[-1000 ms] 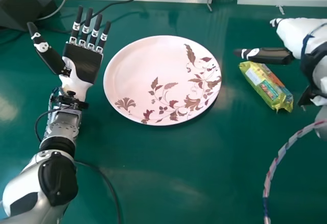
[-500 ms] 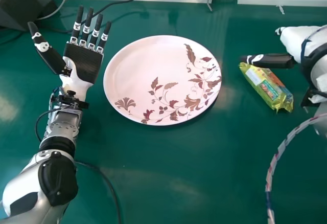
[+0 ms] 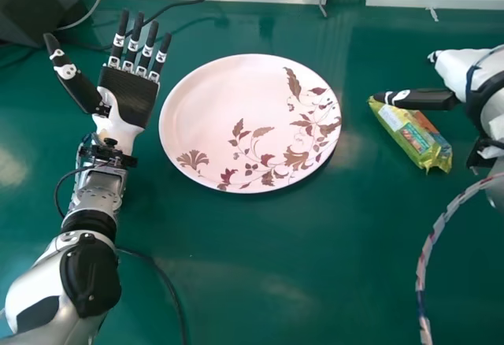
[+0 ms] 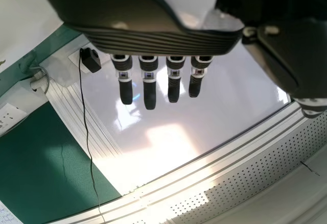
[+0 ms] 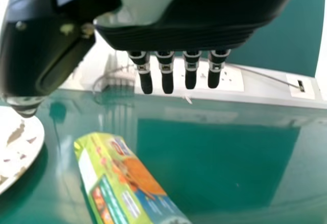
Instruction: Pick up biscuit and place it in the plate
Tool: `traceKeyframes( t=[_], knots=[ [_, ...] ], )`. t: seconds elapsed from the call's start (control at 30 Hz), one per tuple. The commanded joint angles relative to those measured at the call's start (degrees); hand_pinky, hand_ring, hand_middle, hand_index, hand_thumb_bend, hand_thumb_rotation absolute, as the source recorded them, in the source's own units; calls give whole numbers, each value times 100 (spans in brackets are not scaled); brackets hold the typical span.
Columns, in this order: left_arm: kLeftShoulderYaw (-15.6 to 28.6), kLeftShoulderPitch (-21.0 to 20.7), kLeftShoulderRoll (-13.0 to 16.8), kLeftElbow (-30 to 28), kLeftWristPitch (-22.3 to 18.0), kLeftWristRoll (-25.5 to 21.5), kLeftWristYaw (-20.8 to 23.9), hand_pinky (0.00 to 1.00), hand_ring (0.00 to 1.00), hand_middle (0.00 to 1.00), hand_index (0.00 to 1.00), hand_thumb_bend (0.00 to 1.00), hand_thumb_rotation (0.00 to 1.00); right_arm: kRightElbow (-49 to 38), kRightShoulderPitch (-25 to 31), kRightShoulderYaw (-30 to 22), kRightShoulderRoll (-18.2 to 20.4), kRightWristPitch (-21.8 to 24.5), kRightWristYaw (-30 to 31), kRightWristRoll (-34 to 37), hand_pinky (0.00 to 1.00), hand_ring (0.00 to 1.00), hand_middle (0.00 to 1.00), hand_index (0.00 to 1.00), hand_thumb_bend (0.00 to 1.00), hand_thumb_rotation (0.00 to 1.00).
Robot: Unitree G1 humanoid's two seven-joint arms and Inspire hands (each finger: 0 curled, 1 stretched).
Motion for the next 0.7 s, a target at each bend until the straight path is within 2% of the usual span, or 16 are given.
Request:
traceKeyframes(
  t=[0.0, 0.43, 0.67],
  knots=[
    [26, 178, -55, 132, 15, -30, 25, 93, 92, 99, 100, 100, 67, 70, -48, 28, -59, -18, -66, 88, 99, 100, 100, 100, 100, 74],
    [36, 194, -76, 108, 46, -57, 7, 92, 91, 98, 100, 100, 73, 383, -77, 319, -196, -309, -117, 105, 100, 100, 100, 100, 100, 72],
    [26, 186, -62, 122, 84, -40, 71, 94, 92, 98, 100, 100, 71, 474, -34, 472, -97, -288, -248, 38, 99, 100, 100, 100, 100, 70]
  ],
)
